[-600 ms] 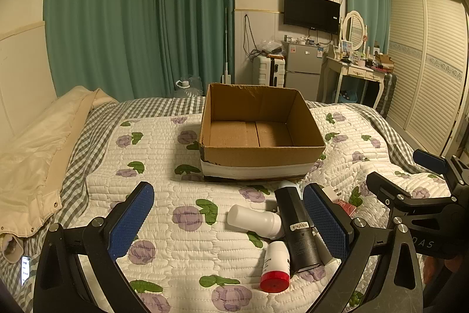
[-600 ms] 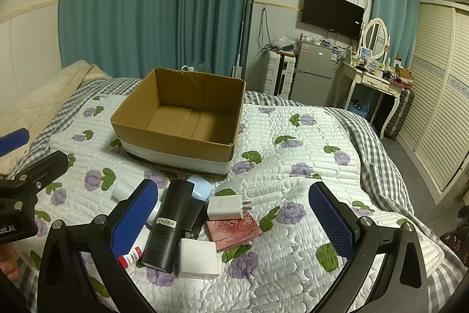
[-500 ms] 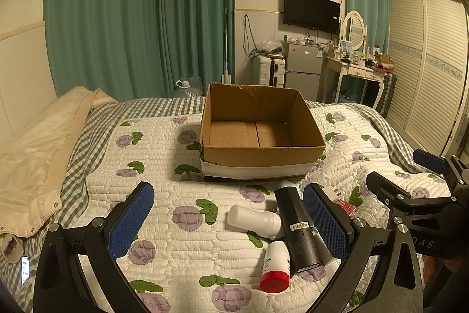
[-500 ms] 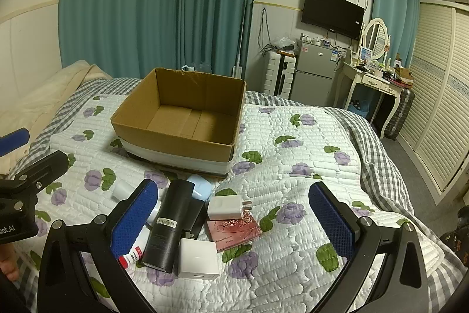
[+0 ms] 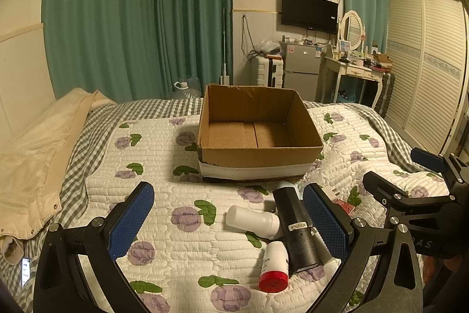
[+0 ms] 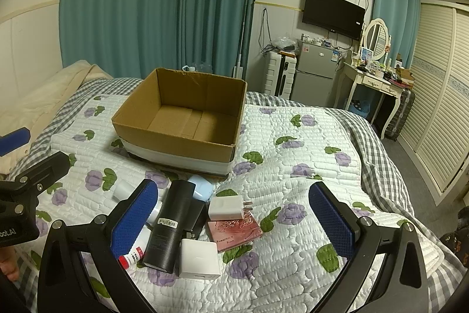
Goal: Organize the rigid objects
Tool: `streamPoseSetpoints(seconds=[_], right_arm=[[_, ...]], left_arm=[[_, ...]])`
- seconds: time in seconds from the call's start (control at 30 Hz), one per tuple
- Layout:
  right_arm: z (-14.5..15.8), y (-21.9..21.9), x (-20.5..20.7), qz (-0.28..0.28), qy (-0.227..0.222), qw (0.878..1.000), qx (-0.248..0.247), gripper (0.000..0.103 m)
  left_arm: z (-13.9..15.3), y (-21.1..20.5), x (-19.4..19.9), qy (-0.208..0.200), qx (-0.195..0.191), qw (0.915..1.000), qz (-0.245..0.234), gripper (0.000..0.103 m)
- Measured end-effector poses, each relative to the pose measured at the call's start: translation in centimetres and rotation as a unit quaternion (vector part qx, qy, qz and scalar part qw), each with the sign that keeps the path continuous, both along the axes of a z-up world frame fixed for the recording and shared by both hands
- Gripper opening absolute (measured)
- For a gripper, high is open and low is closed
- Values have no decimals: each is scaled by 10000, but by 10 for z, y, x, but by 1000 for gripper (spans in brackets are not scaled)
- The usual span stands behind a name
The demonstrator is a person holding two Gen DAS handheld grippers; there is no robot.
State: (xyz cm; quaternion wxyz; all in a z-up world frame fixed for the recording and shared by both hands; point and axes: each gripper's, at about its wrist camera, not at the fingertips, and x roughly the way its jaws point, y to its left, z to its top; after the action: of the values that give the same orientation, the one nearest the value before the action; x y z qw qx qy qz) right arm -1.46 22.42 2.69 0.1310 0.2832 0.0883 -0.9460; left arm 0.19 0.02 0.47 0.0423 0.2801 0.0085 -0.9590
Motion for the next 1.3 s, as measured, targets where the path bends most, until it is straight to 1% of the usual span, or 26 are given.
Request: streamPoseSetpoints(seconds=[0.7, 0.77, 0.87, 0.93, 1.07, 1.13, 1.17, 1.3], right_arm=[[0, -3, 2, -14, -23, 10000, 14, 103], [-1, -3, 1, -30, -51, 10000, 21, 103], [-3, 0, -2, -67, -96, 9999, 12, 103], [-5, 3, -4, -79, -124, 9999, 10, 103], [-20, 5, -11, -122, -323, 9994, 92, 103], [-25, 5, -13, -132, -396, 9990, 130, 103], [-28, 5, -14, -135, -434, 9989, 142, 103], [-30, 6, -15, -121, -480, 9987, 137, 103]], left_arm=[[2, 5, 4, 51, -4, 10000, -12, 102], [1, 5, 3, 7, 6, 10000, -31, 102], [-9, 8, -3, -200, 68, 9997, -116, 101], [-20, 12, -9, -393, 43, 9990, -204, 101], [-46, 24, -19, -805, 46, 9959, -400, 98], [-59, 29, -21, -1008, 39, 9937, -483, 89], [-65, 31, -22, -1115, 42, 9924, -517, 88], [-89, 37, -24, -1487, 60, 9867, -650, 87]])
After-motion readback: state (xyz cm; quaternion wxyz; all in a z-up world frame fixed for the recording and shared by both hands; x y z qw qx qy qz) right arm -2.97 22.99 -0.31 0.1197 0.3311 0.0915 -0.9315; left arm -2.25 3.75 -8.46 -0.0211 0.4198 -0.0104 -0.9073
